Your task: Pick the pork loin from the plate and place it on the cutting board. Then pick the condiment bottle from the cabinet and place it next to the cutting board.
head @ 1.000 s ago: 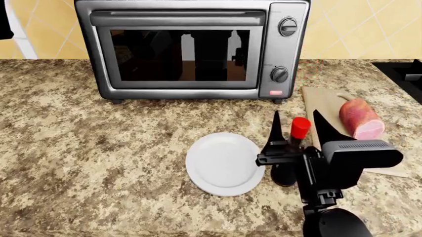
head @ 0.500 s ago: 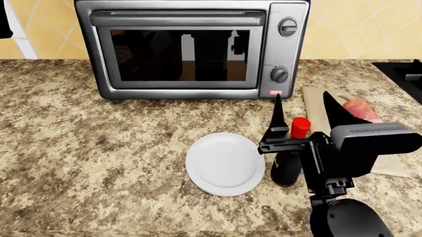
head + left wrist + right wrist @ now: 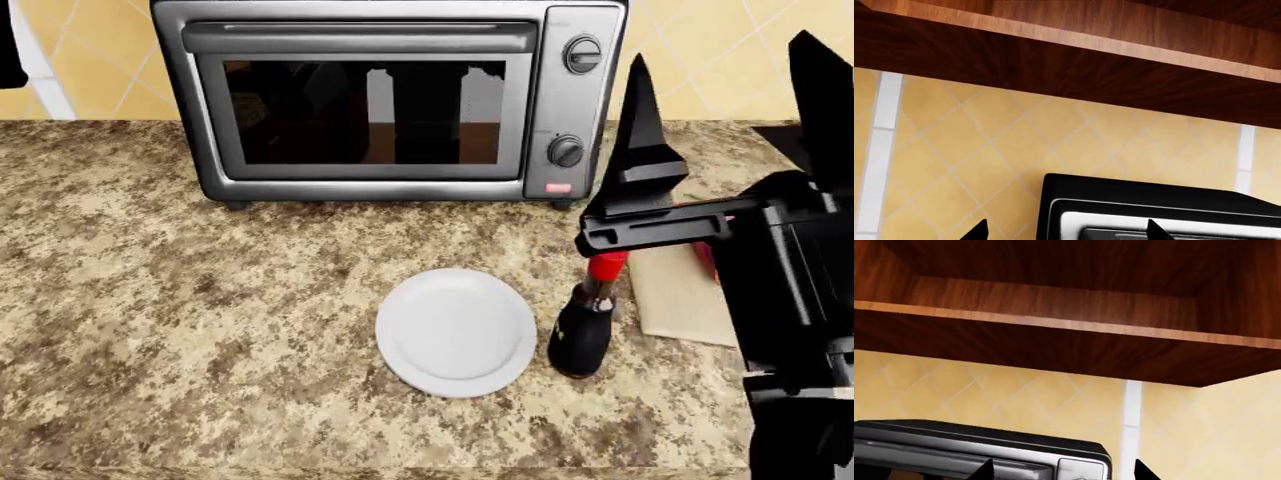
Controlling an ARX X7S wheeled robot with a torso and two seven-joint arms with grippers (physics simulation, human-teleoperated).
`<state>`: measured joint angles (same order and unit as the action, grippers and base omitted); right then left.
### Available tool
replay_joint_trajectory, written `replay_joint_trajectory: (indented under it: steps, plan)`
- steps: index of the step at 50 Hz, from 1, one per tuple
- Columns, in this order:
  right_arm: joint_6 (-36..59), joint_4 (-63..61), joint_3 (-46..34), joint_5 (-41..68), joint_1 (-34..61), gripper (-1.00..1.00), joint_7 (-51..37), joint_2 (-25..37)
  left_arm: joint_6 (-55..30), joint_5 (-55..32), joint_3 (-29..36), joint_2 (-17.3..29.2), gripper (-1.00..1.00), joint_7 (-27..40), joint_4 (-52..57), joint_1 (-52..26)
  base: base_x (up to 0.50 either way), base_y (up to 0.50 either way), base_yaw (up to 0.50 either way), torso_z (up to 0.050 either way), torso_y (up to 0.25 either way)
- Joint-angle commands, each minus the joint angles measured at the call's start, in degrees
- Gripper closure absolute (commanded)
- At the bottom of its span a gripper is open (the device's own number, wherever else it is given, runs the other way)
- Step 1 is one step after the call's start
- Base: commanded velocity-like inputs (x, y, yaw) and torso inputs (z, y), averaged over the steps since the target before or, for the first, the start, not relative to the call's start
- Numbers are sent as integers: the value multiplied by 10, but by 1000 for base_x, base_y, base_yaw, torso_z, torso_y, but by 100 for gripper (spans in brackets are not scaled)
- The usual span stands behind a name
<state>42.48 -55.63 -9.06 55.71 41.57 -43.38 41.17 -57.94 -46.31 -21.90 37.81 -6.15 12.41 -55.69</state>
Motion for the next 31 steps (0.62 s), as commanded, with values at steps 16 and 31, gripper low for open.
replay_joint_trajectory:
  steps: [16, 31]
  plan:
    - [-206, -44, -298, 195, 274, -100, -251, 298, -202, -201, -160, -58, -100, 176, 135, 35, 0, 0, 0, 0, 0]
    - [-281, -43, -475, 165, 386, -100, -279, 341, -281, -353, -232, -80, -100, 293, 133, 44, 0, 0, 0, 0, 0]
